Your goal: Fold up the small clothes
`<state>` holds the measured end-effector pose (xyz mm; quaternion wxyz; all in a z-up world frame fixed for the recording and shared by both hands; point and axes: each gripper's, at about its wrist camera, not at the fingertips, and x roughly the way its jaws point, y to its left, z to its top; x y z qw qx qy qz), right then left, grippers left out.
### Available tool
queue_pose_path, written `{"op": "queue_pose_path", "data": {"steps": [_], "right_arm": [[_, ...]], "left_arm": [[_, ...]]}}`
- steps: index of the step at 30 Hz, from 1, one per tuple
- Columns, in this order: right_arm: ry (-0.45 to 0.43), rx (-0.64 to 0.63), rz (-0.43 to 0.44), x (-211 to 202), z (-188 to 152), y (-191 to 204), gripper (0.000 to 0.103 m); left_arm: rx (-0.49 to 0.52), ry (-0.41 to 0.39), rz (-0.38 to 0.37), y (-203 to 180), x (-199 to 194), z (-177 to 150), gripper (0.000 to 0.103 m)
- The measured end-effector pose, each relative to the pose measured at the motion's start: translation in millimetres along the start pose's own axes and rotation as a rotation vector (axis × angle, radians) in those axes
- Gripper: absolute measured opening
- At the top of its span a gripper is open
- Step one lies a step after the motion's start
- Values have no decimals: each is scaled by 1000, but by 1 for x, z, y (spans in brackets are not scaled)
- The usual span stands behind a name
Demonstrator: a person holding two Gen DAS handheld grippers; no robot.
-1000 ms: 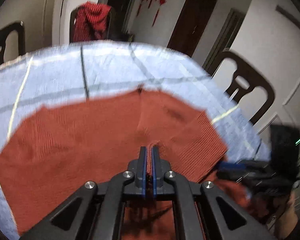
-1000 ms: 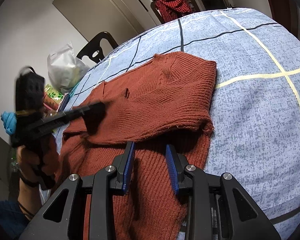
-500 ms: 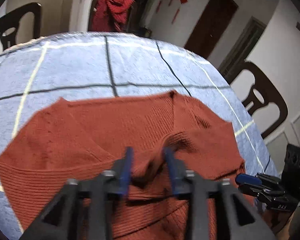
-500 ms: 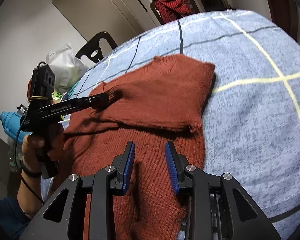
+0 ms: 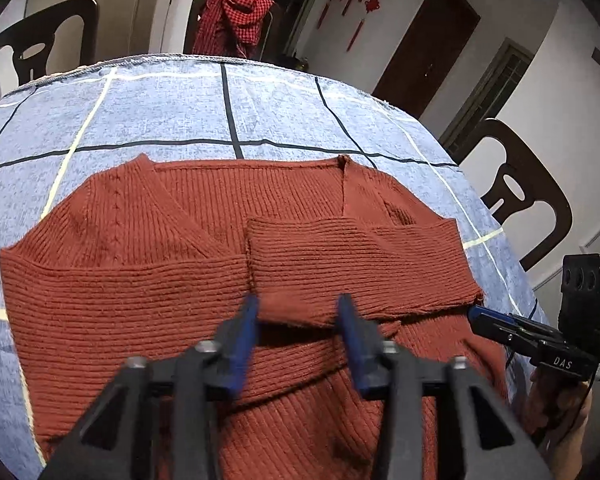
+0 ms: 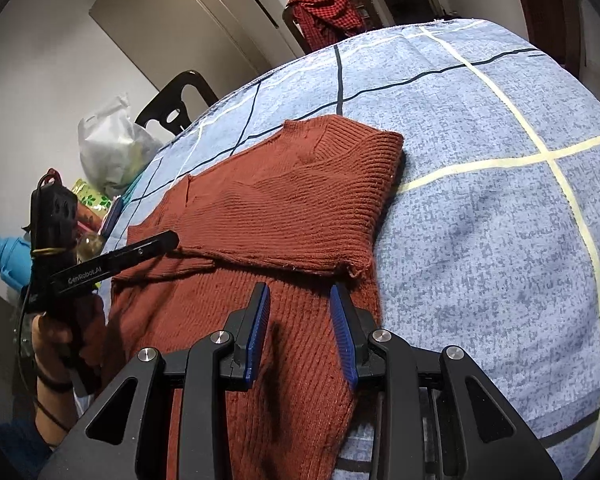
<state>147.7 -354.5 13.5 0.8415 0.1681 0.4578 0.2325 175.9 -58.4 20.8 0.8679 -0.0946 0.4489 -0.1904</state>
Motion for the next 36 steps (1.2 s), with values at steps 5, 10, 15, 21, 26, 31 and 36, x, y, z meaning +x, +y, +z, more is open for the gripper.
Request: {"op": "queue_pose_path", "data": {"steps": [5, 10, 15, 21, 26, 31, 36], "right_arm": [[-13, 18, -5, 0, 3, -3, 32], [-42, 81, 3, -7, 5, -16, 32], [-76, 103, -86, -20, 7, -29, 32], [-114, 58, -69, -39, 7, -21, 32], [-100, -45, -74, -25, 13, 2, 32], [-23, -61, -113, 5, 13, -2, 17], [-25, -87, -133, -5, 14, -1, 15]], "left_arm": [[-25, -16, -39, 2, 1, 0, 11], [-57, -44, -86, 2, -13, -3, 11], [-57, -45, -91, 0, -20, -9, 12], [-61, -28, -14, 7, -23, -17, 22], [-52, -101, -5, 3, -42, -13, 24], [-40, -52, -20, 1, -22, -11, 28], [-24, -3, -15, -1, -15, -17, 28]]}}
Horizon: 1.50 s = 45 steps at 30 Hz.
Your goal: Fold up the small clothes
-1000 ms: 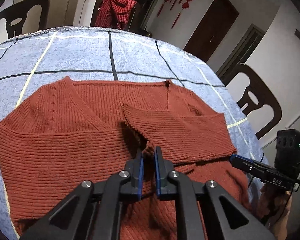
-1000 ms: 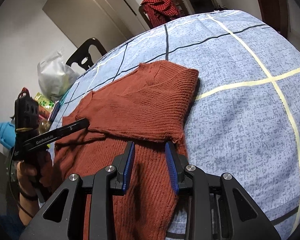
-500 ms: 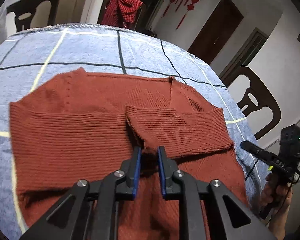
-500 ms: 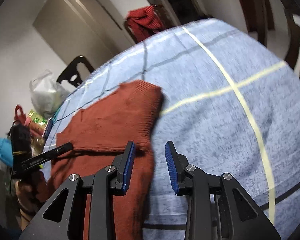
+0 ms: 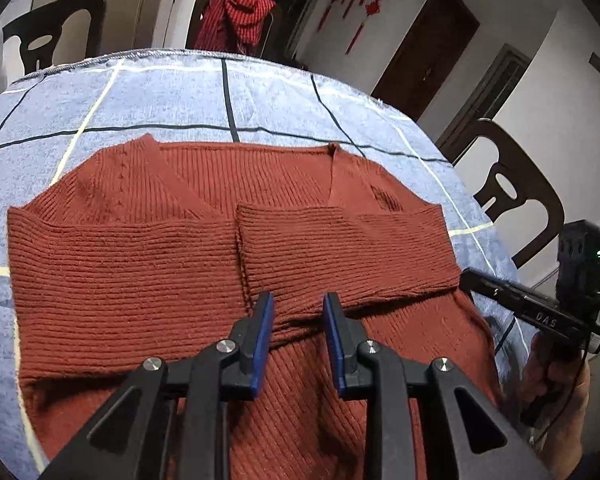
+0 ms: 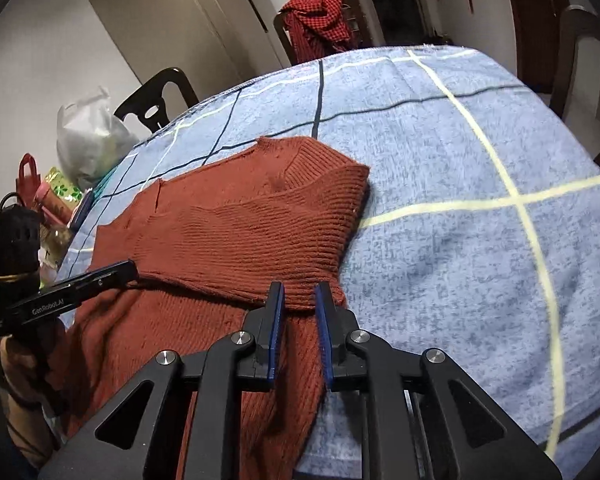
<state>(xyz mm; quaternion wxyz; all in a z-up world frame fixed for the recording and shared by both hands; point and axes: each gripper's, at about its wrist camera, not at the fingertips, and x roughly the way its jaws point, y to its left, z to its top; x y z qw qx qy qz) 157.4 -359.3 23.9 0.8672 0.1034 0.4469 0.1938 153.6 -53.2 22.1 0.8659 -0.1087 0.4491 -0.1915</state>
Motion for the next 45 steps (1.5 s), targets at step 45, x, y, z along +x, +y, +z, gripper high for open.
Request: {"op": "queue_pose_path", "data": {"steps": [45], "right_arm": [[68, -8, 136, -61, -104, 18, 36]], "left_arm": [[-127, -117, 136, 39, -117, -146, 52]]}}
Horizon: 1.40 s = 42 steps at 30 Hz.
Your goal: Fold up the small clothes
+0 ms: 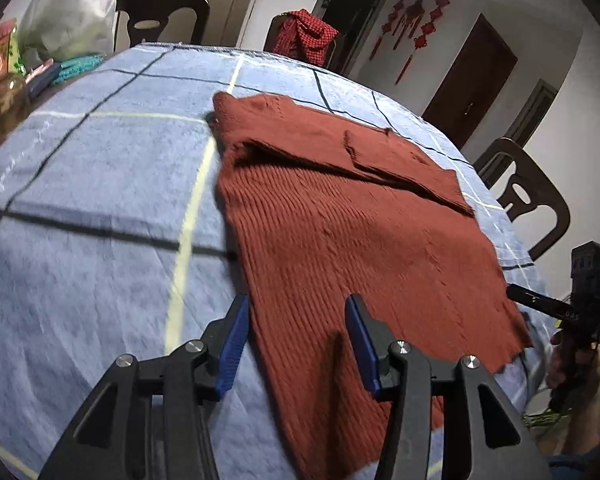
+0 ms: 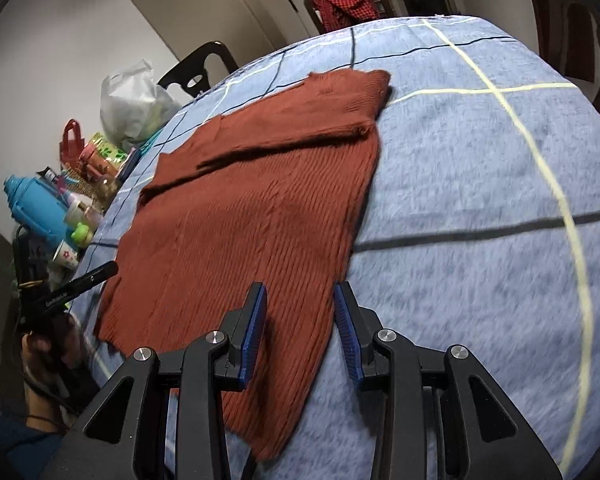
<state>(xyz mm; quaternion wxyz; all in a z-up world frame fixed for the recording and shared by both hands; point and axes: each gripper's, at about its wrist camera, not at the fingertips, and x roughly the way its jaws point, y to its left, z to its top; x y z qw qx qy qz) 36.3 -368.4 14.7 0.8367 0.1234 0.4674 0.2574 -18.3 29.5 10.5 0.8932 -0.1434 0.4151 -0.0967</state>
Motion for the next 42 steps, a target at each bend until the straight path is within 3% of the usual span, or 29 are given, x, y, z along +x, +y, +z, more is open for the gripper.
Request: {"op": "queue_pose_path", "data": {"steps": [8, 10, 15, 17, 19, 20, 22, 31, 42], "right_arm": [[63, 42, 174, -6, -26, 8, 36], [62, 49, 190, -7, -29, 9, 36], [59, 47, 192, -4, -27, 11, 36], [57, 45, 181, -2, -25, 12, 30], [63, 44, 165, 0, -25, 12, 9], [63, 48, 165, 1, -26, 11, 8], [53, 53, 182, -3, -26, 10, 7], [-50, 73, 244, -38, -16, 2, 6], [-117, 57, 300, -36, 25, 9, 6]], "left_arm": [[-95, -19, -112, 0, -16, -26, 52], [-113, -11, -147, 0, -14, -28, 52], [-78, -16, -143, -8, -10, -27, 49], [-82, -5, -152, -8, -6, -26, 38], [-74, -4, -142, -6, -7, -26, 17], [-74, 3, -149, -5, -6, -26, 11], [-87, -3, -166, 0, -10, -25, 7], [-147, -154, -262, 17, -49, -7, 7], [-145, -215, -313, 19, -40, 39, 7]]}}
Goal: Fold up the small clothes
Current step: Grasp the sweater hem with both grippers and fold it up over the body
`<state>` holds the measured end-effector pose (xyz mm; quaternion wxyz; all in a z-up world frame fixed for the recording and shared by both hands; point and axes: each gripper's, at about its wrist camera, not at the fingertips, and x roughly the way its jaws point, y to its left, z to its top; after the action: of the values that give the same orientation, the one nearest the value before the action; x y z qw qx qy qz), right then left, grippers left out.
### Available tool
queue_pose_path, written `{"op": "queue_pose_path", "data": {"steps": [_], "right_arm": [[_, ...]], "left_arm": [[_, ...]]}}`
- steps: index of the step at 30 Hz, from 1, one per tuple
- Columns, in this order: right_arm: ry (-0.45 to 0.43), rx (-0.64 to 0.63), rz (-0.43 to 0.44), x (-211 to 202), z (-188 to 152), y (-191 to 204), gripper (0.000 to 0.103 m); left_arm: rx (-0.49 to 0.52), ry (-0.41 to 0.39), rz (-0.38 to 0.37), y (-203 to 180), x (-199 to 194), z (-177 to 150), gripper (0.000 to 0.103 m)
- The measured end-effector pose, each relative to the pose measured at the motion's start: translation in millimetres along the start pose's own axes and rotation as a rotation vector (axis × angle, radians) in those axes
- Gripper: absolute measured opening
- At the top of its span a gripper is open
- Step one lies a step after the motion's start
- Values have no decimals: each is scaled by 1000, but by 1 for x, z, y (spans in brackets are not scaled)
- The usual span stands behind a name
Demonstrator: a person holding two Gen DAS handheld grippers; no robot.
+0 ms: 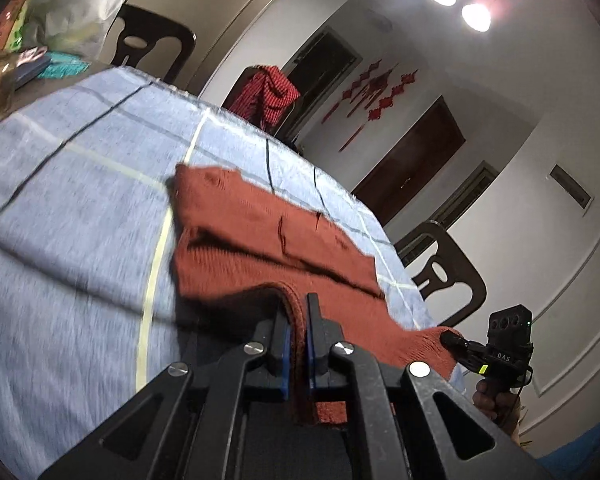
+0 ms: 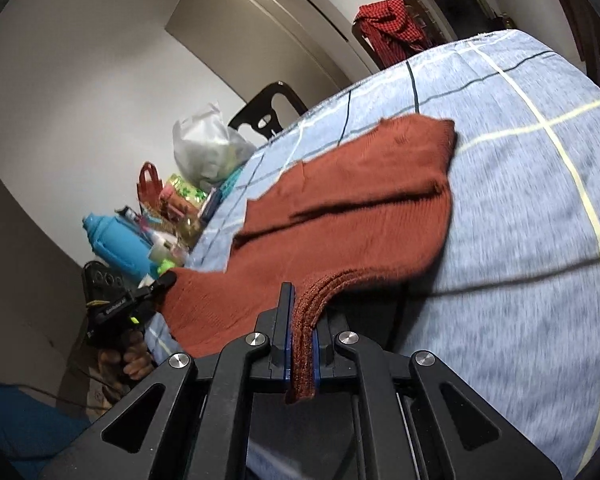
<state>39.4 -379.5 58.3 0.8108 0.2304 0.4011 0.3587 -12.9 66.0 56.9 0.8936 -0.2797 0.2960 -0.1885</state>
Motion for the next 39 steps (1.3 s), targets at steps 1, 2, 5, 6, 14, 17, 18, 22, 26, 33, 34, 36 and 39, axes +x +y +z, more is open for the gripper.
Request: {"op": "queue_pose_path", "data": {"steps": [1, 2, 5, 6, 14, 17, 18, 22, 26, 33, 34, 36, 39], "right_arm": [[-5, 2, 4, 2, 6, -1, 6], [-13, 2, 6, 5, 14, -2, 6], [-34, -1, 18, 13, 38, -4, 6], [-42, -6, 14, 17, 47, -4, 6], [-71, 53, -2, 51, 110, -30, 6], [-54, 103, -15, 70, 120, -51, 6], [-37, 130, -23, 77, 122, -60, 6], [25, 183, -49, 98, 118, -81, 6], [32, 172, -38, 101, 125, -82, 6], [60, 244, 7, 122, 153, -100, 7], [76, 279, -2, 129, 155, -107, 8], [83, 326, -2, 136, 158, -117, 8], [80, 360, 20, 138, 161, -122, 15]], "left_arm": [[5, -7, 0, 0, 3, 7, 7], [11, -15, -2, 0, 8, 16, 7], [25, -33, 0, 1, 23, 41, 7], [20, -35, -4, 3, 31, 50, 7], [-44, 0, 30, 31, 91, 100, 7], [-83, 38, 60, 49, 115, 102, 7], [-101, 55, 64, 55, 122, 101, 7], [-151, 101, 71, 71, 140, 92, 7], [-164, 94, 52, 73, 143, 96, 7], [-263, 109, 64, 89, 160, 113, 7], [-293, 120, 71, 95, 165, 113, 7], [-331, 128, 81, 104, 170, 112, 7], [-357, 130, 72, 107, 173, 113, 10]]}}
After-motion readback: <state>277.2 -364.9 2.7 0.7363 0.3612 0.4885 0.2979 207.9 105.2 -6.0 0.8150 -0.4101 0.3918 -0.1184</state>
